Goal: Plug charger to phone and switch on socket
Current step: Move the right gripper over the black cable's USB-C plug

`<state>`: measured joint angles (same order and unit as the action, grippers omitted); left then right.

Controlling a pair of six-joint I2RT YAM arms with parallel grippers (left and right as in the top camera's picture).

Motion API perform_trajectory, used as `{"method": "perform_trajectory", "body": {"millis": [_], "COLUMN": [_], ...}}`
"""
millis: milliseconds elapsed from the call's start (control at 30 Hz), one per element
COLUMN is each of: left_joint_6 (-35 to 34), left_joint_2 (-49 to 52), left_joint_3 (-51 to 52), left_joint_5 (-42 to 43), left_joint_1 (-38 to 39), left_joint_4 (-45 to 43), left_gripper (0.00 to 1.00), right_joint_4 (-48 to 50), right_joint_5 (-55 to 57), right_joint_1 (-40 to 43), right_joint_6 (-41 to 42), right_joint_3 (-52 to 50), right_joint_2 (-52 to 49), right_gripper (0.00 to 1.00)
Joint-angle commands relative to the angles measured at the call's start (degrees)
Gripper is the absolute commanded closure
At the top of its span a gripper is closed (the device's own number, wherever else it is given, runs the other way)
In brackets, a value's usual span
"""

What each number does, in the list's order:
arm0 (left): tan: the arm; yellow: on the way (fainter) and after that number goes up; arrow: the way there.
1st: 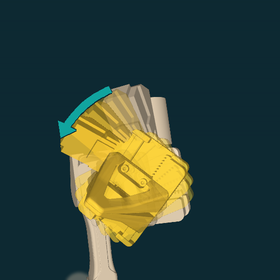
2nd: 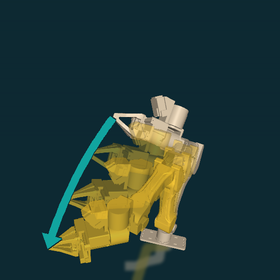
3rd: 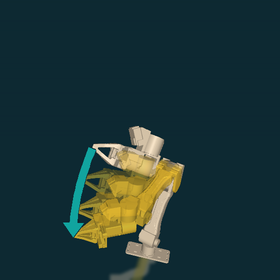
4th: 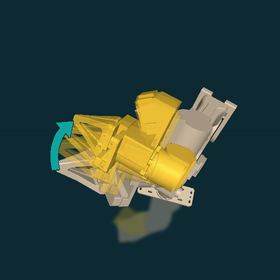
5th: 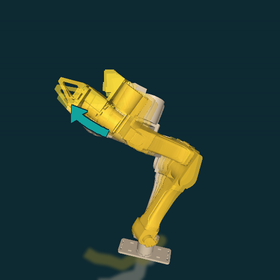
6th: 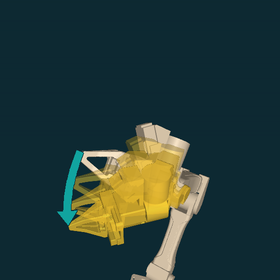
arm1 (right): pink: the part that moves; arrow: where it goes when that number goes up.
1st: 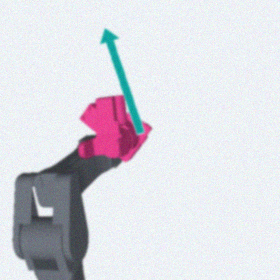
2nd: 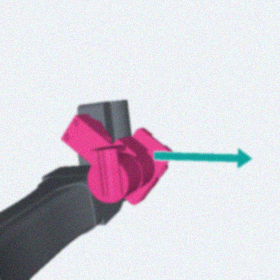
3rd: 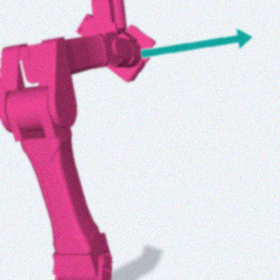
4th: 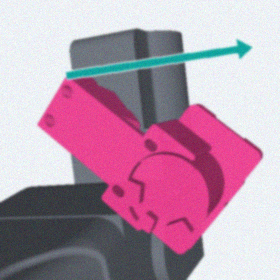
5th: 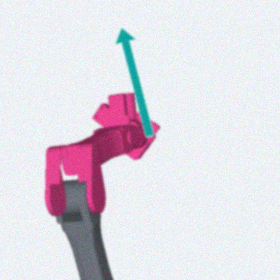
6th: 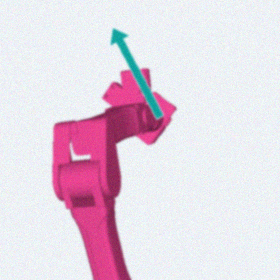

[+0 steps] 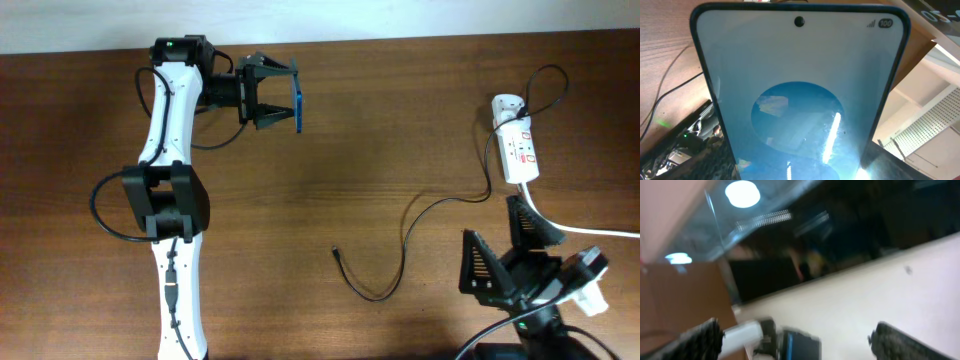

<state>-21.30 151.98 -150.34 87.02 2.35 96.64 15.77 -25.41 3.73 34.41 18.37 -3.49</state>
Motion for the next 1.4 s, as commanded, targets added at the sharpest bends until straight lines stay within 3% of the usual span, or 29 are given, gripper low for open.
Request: {"method": "perform_trajectory", "body": {"millis": [0, 133, 267, 367, 500, 600, 667, 733, 933, 1000, 1133, 1200, 1233, 1367], "left_joint_6": [-0.5, -0.5, -0.6, -0.6, -2.3, -2.3, -2.3, -2.3, -2.3, -2.3, -2.3, -2.3, -2.3, -2.3], "left_joint_2": [0.3, 0.3, 0.3, 0.3, 0.3, 0.3, 0.3, 0.3, 0.3, 0.3, 0.3, 0.3, 0.3, 0.3], "left_joint_3": [-1.6, -1.6, -1.6, -1.6, -1.6, -1.6, -1.6, -1.6, -1.6, -1.6, -1.6, -1.6, -1.6, -1.6], "left_joint_5": [3.2, 3.2, 3.2, 3.2, 3.2, 3.2, 3.2, 3.2, 3.2, 3.2, 3.2, 3.2, 3.2, 3.2], "left_joint_1": [0.0, 0.0, 0.0, 0.0, 0.0, 0.0, 0.0, 0.0, 0.0, 0.0, 0.0, 0.1, 0.2, 1.0], "left_joint_4": [0.1, 0.1, 0.1, 0.1, 0.1, 0.1, 0.1, 0.1, 0.1, 0.1, 0.1, 0.1, 0.1, 0.1], "left_gripper": [0.23, 0.23, 0.23, 0.23, 0.22, 0.22, 0.21, 0.21, 0.21, 0.21, 0.22, 0.22, 0.22, 0.21], "right_joint_4": [-17.3, -39.5, -65.2, -73.8, -76.1, -76.3, -76.5, -76.5, -75.7, -69.9, -60.8, -57.7, -55.1, -50.8], "right_joint_5": [-1.2, -1.1, -0.9, -5.3, -21.5, -20.3, -13.0, 1.7, 39.3, 40.1, 45.9, 47.3, 47.1, 46.8], "right_joint_1": [-0.3, -0.3, -0.3, -0.3, -0.3, -0.5, -2.7, -8.1, -33.4, -38.5, -44.0, -45.0, -45.4, -46.3], "right_joint_6": [-14.3, -26.7, -36.0, -36.7, -35.5, -35.4, -32.3, -26.9, -8.5, -9.8, -11.0, -11.8, -12.8, -14.5], "right_joint_3": [15.3, 31.7, 49.5, 54.7, 54.8, 54.8, 54.8, 55.1, 65.9, 70.8, 75.6, 77.6, 78.2, 78.2], "right_joint_2": [-6.4, -17.5, -35.1, -44.9, -54.7, -60.7, -63.1, -64.5, -73.2, -77.9, -86.9, -90.6, -92.5, -95.0], "right_gripper": [0.02, 0.02, 0.02, 0.02, 0.02, 0.02, 0.02, 0.02, 0.01, 0.00, 0.08, 0.12, 0.19, 0.20]}}
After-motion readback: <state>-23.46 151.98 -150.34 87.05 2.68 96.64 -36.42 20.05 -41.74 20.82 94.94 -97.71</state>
